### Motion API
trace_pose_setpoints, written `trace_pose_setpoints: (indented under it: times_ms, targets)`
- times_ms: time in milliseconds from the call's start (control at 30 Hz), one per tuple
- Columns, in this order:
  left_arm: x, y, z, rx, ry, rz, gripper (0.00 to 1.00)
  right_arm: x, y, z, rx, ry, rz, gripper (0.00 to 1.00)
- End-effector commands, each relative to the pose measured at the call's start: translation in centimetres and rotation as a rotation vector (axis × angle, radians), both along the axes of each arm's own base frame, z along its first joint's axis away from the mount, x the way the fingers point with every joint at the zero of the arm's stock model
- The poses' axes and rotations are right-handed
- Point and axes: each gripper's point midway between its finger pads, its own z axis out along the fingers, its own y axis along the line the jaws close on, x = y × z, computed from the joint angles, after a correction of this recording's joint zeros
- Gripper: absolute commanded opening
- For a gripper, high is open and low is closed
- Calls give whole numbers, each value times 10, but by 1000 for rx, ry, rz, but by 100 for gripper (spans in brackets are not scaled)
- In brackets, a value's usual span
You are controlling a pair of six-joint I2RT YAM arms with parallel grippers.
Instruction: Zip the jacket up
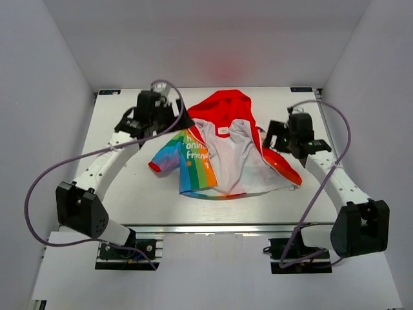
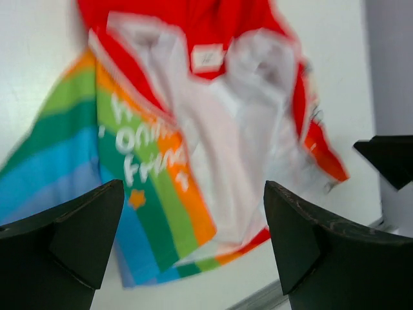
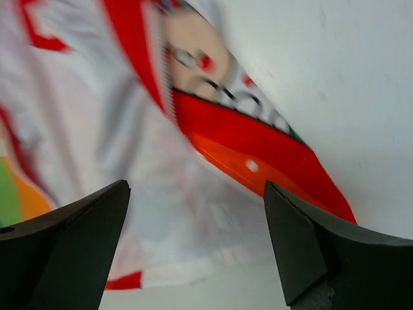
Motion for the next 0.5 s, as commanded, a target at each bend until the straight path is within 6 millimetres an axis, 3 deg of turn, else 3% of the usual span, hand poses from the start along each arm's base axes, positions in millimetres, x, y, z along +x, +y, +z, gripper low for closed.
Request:
trace_pose_setpoints:
  times_ms: [0,200,333,467]
  targets:
    - [-38,0,-93,-2,257,-21,98,-35,-39,-62,8,241,-146,89]
    - [-61,-6,-138,32,370,-31,98,-65,-83,-109,-28,425,-337,89]
    - [-73,-21,-168,15,446,-78,98,-71,-95,-122,-72,456,-358,89]
    - [-66,-20,-197,58,522,-47,98,-74,-95,-140,-86,514,-353,89]
